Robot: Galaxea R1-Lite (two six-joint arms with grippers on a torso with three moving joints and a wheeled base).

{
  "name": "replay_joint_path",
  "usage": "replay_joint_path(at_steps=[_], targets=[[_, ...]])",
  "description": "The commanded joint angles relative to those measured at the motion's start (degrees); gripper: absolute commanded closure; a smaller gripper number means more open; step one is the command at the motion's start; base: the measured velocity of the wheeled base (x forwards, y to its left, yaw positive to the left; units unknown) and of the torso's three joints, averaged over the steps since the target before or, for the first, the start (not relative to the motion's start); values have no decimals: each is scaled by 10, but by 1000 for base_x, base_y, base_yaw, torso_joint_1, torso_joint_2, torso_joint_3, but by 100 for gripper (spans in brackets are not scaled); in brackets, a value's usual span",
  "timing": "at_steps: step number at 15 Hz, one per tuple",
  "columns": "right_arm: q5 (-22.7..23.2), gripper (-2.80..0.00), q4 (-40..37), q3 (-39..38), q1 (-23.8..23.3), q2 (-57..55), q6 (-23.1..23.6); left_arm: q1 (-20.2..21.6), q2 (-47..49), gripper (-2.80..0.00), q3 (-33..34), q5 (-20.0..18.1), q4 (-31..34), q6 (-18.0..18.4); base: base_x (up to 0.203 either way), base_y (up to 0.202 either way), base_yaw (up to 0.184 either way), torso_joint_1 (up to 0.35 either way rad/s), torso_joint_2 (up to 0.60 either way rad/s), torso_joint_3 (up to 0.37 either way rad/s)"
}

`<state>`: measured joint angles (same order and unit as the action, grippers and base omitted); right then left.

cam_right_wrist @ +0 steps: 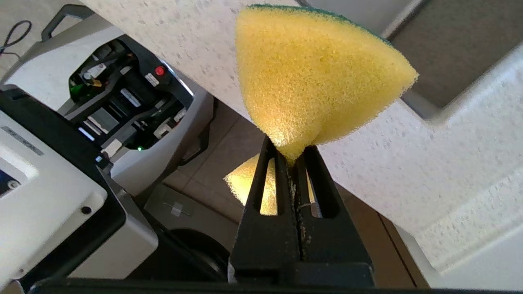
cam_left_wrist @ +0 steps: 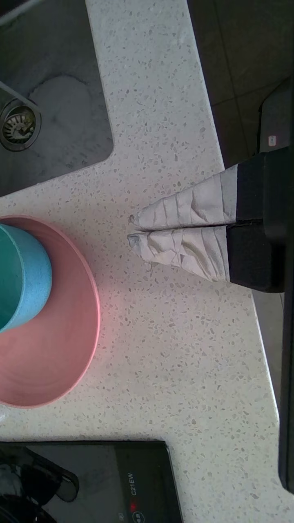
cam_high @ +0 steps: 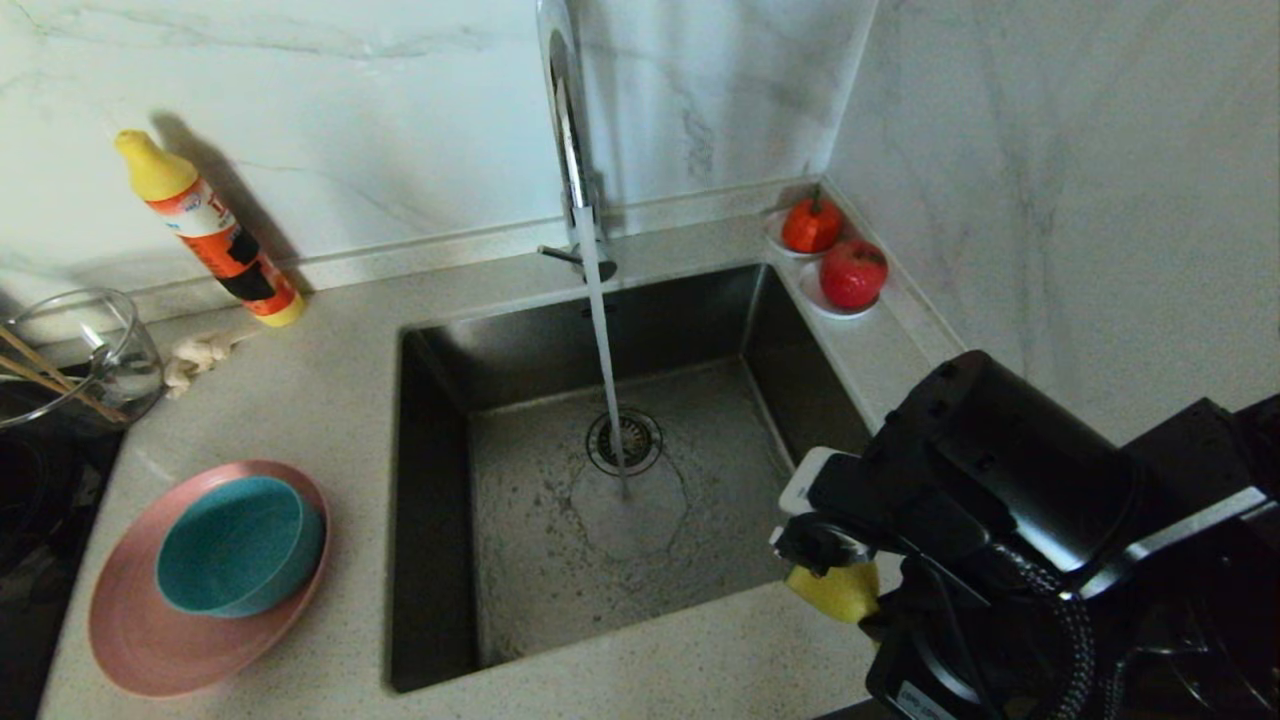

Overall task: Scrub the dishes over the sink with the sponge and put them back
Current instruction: Pick up a bowl and the sponge

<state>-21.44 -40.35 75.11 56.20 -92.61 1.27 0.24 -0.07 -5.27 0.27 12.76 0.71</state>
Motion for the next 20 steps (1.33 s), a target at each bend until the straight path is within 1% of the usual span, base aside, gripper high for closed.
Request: replay_joint_path(at_steps=[1,6,11,13,15,17,19,20], targets=[[3,0,-3,5,5,-14,-3,0,0,0,0,0,1,0,0,0,0,0,0,0],[2,0,-3,5,9,-9,-24,1,0,0,0,2,1,1,0,0,0,0,0,0],[3,0,-4,-1,9,-5,-24,1,0,0,-7,10,0,-3,0,0,0,0,0,0],[3,0,-4,-9,9,5,-24,0,15,0,-70,36,6,-1,0,0,0,0,0,0],[1,0,-5,-11,9,10,-24,0,57,0,-133,52,7,0,0,0,0,0,0,0],[1,0,-3,-12,8,4,-24,0,138,0,-186,80,6,-2,0,0,0,0,0,0],[2,0,-3,-17,8,4,-24,0,244,0,-275,115,6,-4,0,0,0,0,0,0],[2,0,-3,-18,8,3,-24,1,299,0,-309,133,7,-4,0,0,0,0,0,0]])
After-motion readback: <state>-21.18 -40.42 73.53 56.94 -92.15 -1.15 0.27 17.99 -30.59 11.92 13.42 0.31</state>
